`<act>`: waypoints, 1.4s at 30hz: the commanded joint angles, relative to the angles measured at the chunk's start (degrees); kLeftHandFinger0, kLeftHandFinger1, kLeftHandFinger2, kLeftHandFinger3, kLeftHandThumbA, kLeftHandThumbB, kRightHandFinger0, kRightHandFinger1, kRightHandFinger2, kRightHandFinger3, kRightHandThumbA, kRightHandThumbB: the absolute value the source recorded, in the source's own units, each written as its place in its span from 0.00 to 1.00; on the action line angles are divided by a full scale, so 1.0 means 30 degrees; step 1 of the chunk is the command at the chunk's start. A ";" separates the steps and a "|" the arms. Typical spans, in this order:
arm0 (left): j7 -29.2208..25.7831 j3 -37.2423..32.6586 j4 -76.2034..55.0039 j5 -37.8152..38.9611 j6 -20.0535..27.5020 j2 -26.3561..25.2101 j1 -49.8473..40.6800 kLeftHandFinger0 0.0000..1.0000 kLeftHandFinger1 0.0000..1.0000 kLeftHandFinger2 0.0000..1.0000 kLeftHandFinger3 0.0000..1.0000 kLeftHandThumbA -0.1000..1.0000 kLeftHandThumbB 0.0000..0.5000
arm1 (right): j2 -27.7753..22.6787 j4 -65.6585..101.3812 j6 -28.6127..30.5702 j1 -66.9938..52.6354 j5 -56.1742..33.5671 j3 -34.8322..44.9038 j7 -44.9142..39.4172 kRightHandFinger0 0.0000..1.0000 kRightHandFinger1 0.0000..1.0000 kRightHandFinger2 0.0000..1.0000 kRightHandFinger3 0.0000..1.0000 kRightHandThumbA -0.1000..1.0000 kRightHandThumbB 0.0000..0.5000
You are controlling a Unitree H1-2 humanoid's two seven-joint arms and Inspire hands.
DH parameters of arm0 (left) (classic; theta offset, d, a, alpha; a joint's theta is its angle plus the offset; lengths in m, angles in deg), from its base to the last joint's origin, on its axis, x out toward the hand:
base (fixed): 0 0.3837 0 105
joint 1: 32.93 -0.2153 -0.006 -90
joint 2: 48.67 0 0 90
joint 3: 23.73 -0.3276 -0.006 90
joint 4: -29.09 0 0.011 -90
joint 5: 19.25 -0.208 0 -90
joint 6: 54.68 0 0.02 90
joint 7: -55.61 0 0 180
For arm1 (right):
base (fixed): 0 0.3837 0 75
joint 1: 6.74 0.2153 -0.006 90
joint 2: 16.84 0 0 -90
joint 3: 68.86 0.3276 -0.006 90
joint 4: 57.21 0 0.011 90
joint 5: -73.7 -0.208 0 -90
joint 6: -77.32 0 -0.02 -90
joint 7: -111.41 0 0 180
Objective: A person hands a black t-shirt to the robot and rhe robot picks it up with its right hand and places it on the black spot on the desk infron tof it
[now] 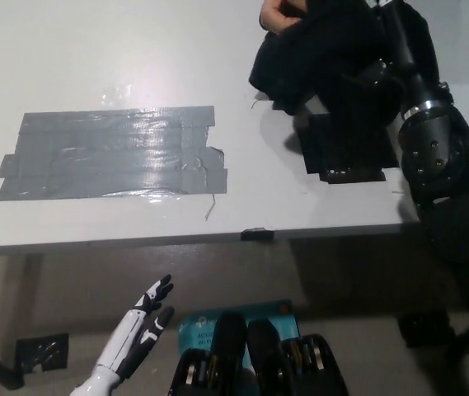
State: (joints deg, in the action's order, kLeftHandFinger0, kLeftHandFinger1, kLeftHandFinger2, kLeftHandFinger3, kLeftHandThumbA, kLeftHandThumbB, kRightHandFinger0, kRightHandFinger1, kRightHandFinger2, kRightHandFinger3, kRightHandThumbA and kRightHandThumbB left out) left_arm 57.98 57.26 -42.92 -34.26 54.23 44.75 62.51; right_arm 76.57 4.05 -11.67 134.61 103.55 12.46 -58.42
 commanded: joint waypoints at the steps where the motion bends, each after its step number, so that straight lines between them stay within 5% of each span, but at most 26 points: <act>1: -0.0086 -0.0029 -0.0392 -0.0392 0.0514 -0.0279 0.0405 1.00 1.00 1.00 1.00 1.00 1.00 | -0.0444 -0.0486 0.2170 0.1082 0.0259 -0.0003 0.1609 0.01 0.47 0.84 0.96 0.00 0.29; 5: 0.0021 0.0028 -0.0526 -0.0296 0.0304 -0.0260 0.0351 1.00 1.00 1.00 1.00 1.00 1.00 | -0.0413 -0.0387 0.2099 0.0985 0.0146 0.0208 0.1799 0.05 0.53 0.89 1.00 0.00 0.24; 8: 0.0100 0.0045 -0.0437 -0.0128 0.0452 -0.0245 0.0410 1.00 1.00 1.00 1.00 1.00 1.00 | -0.0595 -0.0040 0.2098 0.0867 0.0437 0.0274 0.2191 0.10 0.56 0.93 1.00 0.00 0.31; 11: 0.0100 0.0032 -0.0470 -0.0184 0.0434 -0.0263 0.0412 1.00 1.00 1.00 1.00 1.00 1.00 | -0.0822 0.0042 0.2848 0.0838 0.0493 0.0359 0.2739 0.01 0.44 0.88 1.00 0.00 0.29; 18: 0.0025 0.0039 -0.0070 -0.0249 0.0624 -0.0263 0.0654 1.00 1.00 1.00 1.00 1.00 1.00 | -0.1279 0.2066 0.2395 0.0672 -0.0259 0.1612 0.2869 0.07 0.59 0.94 1.00 0.00 0.28; 23: -0.0171 -0.0066 0.0136 -0.0670 0.0981 -0.0365 0.0801 1.00 1.00 1.00 1.00 1.00 1.00 | -0.1592 0.3195 0.2656 0.0591 -0.0541 0.2513 0.2924 0.06 0.56 0.90 1.00 0.00 0.23; 28: -0.0157 -0.0034 0.0226 -0.0702 0.1129 -0.0400 0.0835 1.00 1.00 1.00 1.00 1.00 1.00 | -0.1562 0.3612 0.2492 0.0349 -0.0502 0.2911 0.2840 0.04 0.48 0.90 0.89 0.00 0.32; 34: 0.0181 -0.0037 0.0027 -0.0401 0.0616 -0.0267 0.0870 1.00 1.00 1.00 1.00 1.00 1.00 | -0.1185 0.2515 0.2565 -0.0455 0.0016 0.2185 0.2698 0.02 0.51 0.93 1.00 0.00 0.35; 37: 0.0288 0.0034 -0.0122 -0.0201 0.0482 -0.0255 0.0957 1.00 1.00 1.00 1.00 1.00 1.00 | -0.0857 0.1340 0.3454 -0.0734 -0.0230 0.1890 0.2949 0.07 0.54 0.95 0.97 0.00 0.42; 39: 0.0246 0.0048 -0.0079 -0.0185 0.0539 -0.0199 0.1061 1.00 1.00 1.00 1.00 1.00 1.00 | -0.0777 0.0814 0.3981 -0.0908 0.0014 0.1568 0.3203 0.03 0.48 0.88 0.90 0.00 0.45; 42: 0.0099 0.0031 0.0099 -0.0400 0.0756 -0.0258 0.1335 1.00 1.00 1.00 1.00 1.00 1.00 | -0.0347 0.0296 0.3932 -0.1245 0.0950 0.0755 0.3817 0.00 0.46 0.89 1.00 0.00 0.34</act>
State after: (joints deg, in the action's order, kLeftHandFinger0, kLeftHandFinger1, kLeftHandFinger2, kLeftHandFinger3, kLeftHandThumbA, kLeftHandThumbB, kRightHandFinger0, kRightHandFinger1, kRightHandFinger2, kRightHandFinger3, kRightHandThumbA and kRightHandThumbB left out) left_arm 58.34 57.27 -41.81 -35.71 54.79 44.29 64.76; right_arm 74.82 5.21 -4.23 129.48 103.58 16.63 -51.32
